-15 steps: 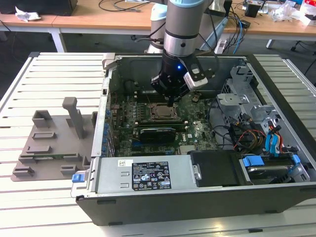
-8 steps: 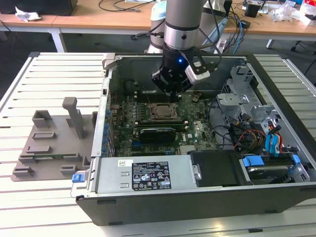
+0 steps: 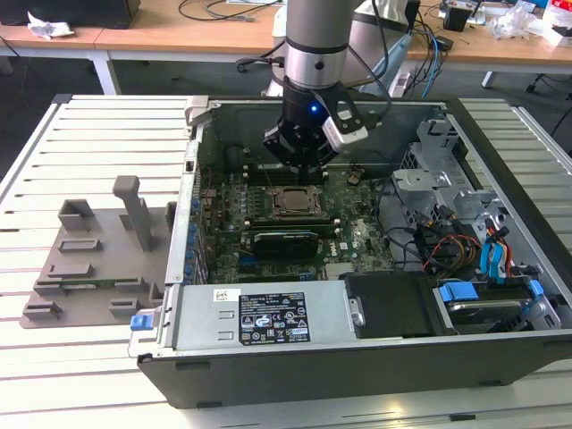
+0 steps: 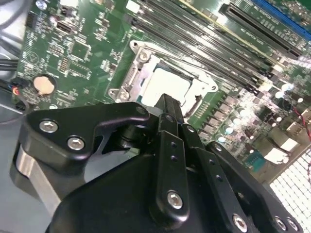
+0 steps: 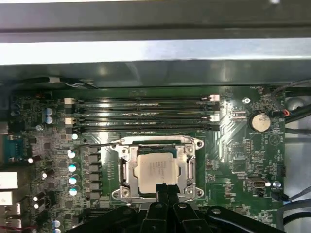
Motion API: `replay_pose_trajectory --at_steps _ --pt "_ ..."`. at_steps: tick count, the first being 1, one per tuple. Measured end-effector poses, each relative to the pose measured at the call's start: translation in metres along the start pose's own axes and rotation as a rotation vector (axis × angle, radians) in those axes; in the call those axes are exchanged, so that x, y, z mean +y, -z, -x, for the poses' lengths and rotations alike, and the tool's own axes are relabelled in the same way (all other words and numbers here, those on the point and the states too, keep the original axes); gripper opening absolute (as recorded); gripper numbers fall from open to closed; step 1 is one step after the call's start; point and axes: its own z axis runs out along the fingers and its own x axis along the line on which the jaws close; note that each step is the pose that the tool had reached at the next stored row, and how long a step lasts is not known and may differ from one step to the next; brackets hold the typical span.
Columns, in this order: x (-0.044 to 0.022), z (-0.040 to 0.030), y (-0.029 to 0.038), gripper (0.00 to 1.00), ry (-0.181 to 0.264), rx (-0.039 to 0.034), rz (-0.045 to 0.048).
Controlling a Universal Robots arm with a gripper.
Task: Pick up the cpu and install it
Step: 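Install the first cpu locking lever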
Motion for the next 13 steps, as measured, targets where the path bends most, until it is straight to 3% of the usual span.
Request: replay_pose_trajectory --at_steps 13 --pt "-0.0006 -0.0222 0.0000 0.11 0.000 0.0000 0.0000"
